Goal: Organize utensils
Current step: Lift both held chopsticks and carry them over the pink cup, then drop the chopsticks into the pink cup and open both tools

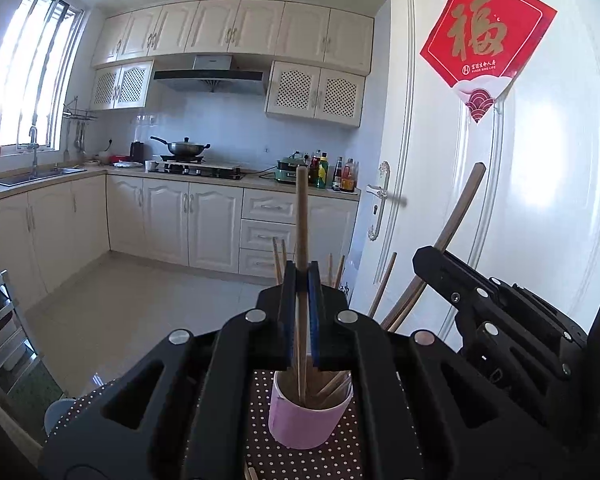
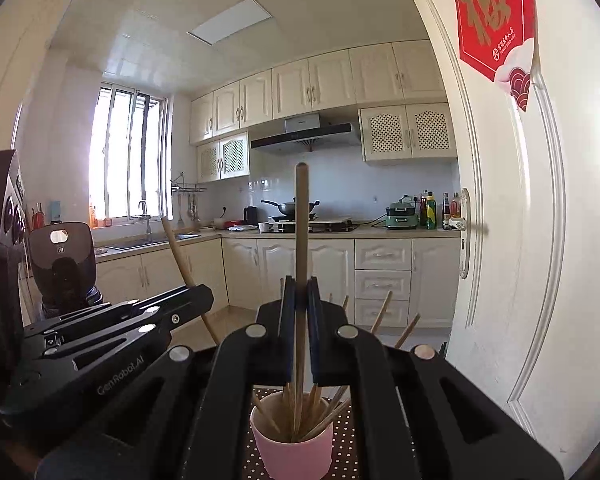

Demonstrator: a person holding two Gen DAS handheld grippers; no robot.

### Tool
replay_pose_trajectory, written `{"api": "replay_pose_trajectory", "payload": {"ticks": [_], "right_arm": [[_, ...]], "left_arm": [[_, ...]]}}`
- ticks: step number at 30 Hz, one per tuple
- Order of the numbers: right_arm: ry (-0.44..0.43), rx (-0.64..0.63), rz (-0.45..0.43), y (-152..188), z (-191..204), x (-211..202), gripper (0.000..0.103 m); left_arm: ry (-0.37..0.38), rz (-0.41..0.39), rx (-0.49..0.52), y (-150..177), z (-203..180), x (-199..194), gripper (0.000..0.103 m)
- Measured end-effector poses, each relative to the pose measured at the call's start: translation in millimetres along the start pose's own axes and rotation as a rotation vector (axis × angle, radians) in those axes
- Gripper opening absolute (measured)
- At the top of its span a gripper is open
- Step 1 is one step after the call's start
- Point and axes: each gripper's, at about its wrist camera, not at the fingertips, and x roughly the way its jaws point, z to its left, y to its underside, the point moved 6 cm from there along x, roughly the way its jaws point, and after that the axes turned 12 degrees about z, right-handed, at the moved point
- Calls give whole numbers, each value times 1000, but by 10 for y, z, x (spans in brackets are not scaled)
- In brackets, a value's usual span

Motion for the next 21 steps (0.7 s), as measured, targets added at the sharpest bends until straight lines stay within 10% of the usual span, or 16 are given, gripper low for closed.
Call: {"api": "replay_pose_trajectory", "payload": {"ticks": [15,19,21], "right_arm": [[-22,46,28,64,-25,63,4],[-33,41,40,53,-2,84,5],[-38,34,55,67,3,123,5]], "left_arm": [[27,75,-36,229,151,129,7],[-11,52,-46,221,205,65,66],[-13,30,-33,212,223,3,67]]}}
